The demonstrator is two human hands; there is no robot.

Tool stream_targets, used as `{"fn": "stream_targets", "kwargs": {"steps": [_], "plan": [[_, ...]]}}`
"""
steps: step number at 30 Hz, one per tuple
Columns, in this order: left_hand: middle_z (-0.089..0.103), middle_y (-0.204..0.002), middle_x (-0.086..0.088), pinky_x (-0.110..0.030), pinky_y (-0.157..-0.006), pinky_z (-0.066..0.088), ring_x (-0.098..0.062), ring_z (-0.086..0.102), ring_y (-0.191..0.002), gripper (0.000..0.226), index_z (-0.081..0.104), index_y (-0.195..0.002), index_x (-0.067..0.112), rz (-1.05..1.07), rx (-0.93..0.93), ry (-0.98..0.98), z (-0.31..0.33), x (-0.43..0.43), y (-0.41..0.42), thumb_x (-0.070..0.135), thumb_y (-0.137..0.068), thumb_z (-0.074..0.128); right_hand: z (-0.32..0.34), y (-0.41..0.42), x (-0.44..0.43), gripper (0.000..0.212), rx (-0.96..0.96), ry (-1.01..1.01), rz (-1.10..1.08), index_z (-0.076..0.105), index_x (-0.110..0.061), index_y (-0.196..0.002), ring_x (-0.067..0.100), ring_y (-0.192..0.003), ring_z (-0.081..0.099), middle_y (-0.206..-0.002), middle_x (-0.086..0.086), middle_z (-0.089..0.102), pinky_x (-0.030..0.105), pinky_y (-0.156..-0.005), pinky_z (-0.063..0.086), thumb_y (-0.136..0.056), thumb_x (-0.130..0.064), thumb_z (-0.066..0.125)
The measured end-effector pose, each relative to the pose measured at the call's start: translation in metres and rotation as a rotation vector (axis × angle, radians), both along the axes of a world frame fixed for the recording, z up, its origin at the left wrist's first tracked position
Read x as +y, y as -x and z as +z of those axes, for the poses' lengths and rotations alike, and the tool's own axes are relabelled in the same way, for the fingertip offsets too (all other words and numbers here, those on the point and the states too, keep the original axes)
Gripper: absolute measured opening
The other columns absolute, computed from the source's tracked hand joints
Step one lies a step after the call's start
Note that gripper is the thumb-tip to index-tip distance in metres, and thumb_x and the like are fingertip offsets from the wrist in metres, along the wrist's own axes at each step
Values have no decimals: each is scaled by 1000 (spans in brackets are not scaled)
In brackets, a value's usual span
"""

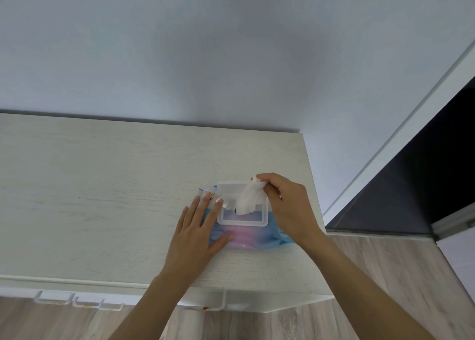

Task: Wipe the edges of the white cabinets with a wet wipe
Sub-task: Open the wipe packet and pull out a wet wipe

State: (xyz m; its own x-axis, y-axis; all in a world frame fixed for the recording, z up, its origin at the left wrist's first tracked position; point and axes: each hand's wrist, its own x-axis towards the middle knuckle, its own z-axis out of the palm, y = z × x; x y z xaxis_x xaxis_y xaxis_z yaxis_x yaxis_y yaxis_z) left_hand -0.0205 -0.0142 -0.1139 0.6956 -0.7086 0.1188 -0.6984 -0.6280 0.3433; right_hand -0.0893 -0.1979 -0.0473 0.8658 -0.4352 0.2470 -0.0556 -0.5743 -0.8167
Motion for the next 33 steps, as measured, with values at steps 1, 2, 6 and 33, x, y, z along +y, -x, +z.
{"fn": "stream_targets", "kwargs": {"steps": [1, 2, 6, 33], "plan": [[32, -147, -13, -47, -108, 20, -33, 25, -136, 75, 32, -139, 18, 0, -2, 4, 1, 0, 1, 68, -87, 17, 4, -1, 0, 23, -36, -23, -29, 63, -11, -107, 9, -87, 57, -100, -2, 64, 2, -77, 41, -94, -3, 46], [34, -146, -14, -48, -107, 21, -33, 26, -135, 75, 34, -139, 17, -1, -9, 8, 2, 0, 1, 68, -87, 17, 8, -2, -2, 24, -71, -48, -68, 63, -13, -107, 7, -84, 58, -97, -5, 63, 3, -75, 43, -94, -4, 46], [48, -133, -22, -52, -97, 38, -40, 44, -123, 73, 48, -132, 13, 14, -6, 43, 7, -1, 5, 64, -88, 22, 21, -10, -9, 25, -106, -131, -120, 59, -23, -101, 2, -81, 58, -89, -17, 58, 3, -63, 45, -95, -4, 44], [56, -129, -10, -36, -101, 34, -22, 55, -117, 50, 50, -128, 8, -288, -216, 39, 18, -36, 39, 36, -101, 18, 41, 20, -49, 20, -213, -89, -271, 59, -22, -104, 0, -79, 60, -89, -22, 58, 6, -61, 49, -95, -10, 46]]}}
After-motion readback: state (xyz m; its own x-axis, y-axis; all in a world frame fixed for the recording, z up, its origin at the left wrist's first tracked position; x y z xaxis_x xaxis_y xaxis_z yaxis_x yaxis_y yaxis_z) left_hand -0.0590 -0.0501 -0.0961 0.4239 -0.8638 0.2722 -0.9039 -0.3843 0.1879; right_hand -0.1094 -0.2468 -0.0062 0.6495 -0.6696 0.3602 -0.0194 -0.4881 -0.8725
